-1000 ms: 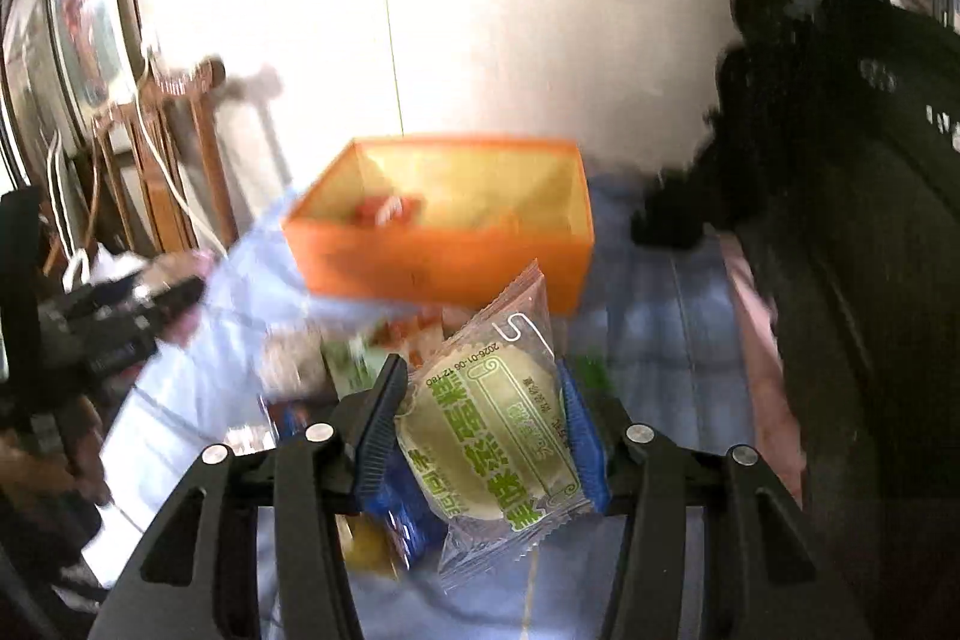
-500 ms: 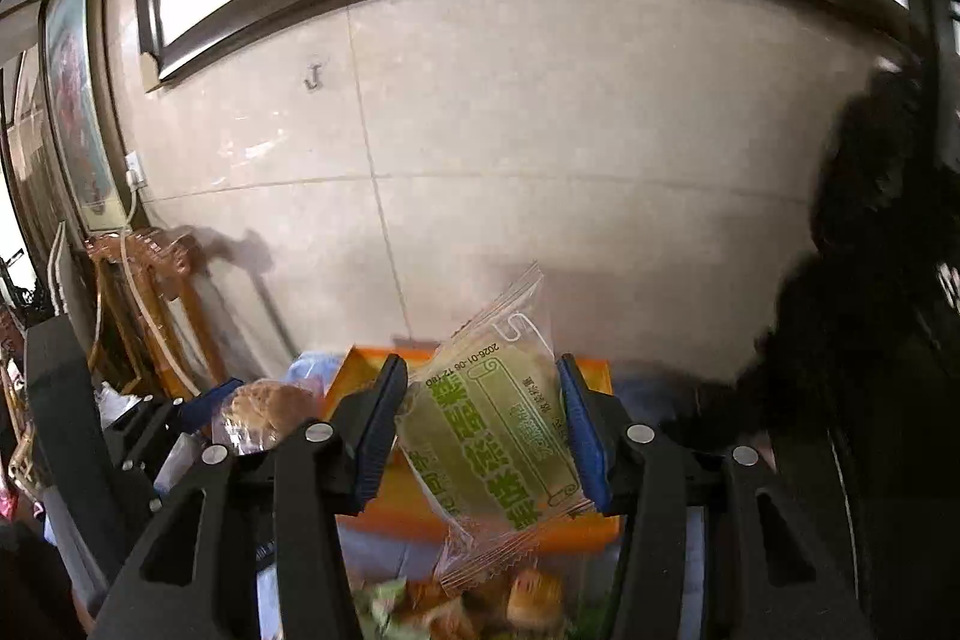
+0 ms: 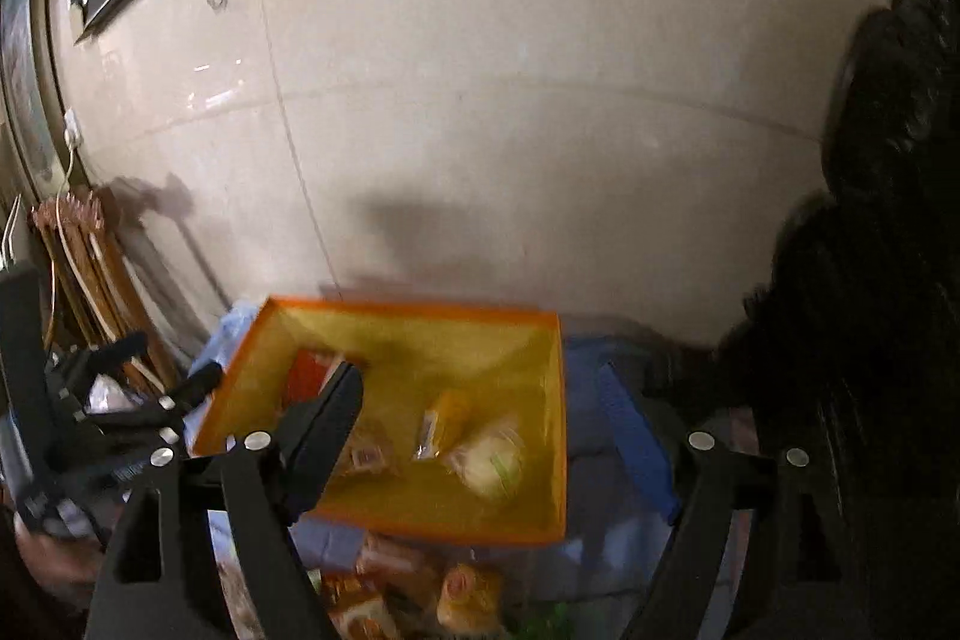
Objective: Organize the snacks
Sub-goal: 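Carry both packets over the orange box and open both tools to drop them, then move both open tools back down to the snack pile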
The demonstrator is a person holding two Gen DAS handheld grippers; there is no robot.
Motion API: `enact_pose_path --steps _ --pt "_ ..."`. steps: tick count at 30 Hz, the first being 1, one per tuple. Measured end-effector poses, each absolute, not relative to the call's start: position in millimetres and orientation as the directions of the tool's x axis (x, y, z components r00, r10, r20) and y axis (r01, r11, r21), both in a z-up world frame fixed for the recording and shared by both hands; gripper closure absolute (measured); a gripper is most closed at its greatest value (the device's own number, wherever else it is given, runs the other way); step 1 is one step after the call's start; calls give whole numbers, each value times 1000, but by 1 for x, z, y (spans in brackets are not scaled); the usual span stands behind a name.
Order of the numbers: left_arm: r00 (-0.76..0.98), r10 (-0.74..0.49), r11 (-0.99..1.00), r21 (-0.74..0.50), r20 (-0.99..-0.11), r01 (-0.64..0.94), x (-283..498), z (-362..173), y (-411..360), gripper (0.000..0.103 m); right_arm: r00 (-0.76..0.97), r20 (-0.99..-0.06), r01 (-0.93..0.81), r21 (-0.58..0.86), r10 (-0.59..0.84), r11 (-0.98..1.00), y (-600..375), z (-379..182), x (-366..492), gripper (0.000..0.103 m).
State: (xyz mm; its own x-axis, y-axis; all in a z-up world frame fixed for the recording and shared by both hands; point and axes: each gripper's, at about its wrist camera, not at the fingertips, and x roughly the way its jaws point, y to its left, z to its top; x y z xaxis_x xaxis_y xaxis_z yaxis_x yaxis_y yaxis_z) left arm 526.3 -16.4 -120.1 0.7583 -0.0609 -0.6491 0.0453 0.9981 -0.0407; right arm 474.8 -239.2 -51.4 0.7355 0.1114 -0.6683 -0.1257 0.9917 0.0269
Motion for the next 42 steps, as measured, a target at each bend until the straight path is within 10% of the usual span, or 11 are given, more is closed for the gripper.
enact_pose_path --steps 22,42 --pt "621 -170 965 -2 -765 262 291 -242 11 4 513 -856 -192 -52 55 980 -222 -216 301 22" --pt "454 -285 956 -286 -844 69 346 -295 -48 5 462 -887 -301 -136 20 944 -207 -261 310 22"
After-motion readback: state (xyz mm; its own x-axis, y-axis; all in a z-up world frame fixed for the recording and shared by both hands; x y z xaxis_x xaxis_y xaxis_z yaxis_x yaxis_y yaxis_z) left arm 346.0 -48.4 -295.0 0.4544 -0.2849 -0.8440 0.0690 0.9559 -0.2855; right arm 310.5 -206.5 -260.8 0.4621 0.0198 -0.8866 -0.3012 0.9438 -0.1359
